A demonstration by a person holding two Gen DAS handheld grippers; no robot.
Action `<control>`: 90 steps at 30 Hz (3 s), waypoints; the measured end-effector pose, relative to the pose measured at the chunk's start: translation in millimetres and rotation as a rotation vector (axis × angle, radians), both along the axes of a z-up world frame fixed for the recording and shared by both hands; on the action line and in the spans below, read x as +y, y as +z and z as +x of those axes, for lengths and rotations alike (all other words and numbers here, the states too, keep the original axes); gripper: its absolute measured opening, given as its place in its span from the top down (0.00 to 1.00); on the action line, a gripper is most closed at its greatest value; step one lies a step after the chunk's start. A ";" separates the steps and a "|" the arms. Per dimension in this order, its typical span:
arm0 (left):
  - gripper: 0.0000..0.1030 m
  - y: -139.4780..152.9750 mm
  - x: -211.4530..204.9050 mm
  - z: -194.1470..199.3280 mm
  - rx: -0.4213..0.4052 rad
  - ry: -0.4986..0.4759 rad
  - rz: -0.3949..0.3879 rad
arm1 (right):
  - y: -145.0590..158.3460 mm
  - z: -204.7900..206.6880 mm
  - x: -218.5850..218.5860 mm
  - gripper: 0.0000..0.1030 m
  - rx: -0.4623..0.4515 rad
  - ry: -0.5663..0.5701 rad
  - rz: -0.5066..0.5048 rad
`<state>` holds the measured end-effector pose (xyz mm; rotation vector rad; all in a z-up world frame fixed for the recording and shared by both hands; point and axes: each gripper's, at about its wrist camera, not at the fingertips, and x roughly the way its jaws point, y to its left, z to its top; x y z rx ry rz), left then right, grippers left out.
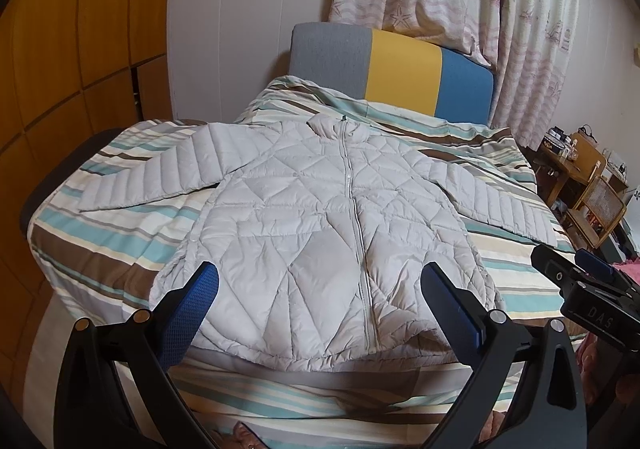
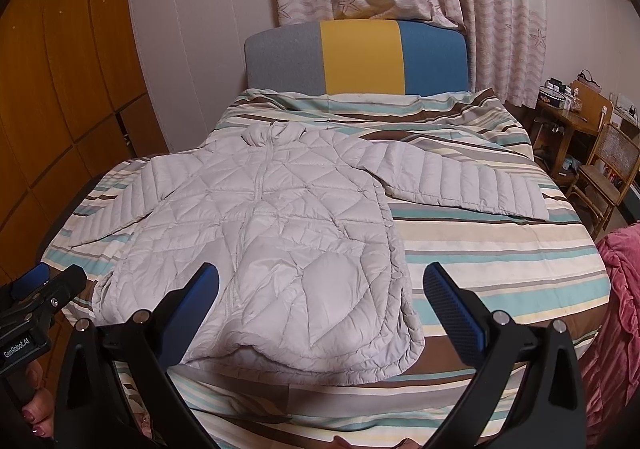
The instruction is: Fold large clothes
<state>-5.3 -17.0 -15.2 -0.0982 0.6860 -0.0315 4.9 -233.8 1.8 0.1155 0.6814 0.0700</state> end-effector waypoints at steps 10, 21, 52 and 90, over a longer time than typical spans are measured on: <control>0.03 -12.9 5.3 37.4 0.103 0.003 -0.003 | -20.6 32.2 -22.9 0.02 -0.005 -0.061 -0.007; 0.03 -63.1 35.4 115.2 0.151 0.097 0.069 | -102.2 101.4 -116.9 0.02 0.051 -0.272 0.182; 0.03 -179.6 91.4 285.3 0.220 0.235 0.265 | -200.9 258.7 -367.8 0.84 0.149 -0.862 0.212; 0.03 -184.8 99.6 282.4 0.206 0.245 0.194 | -140.8 342.6 115.3 0.94 -0.175 0.296 -0.468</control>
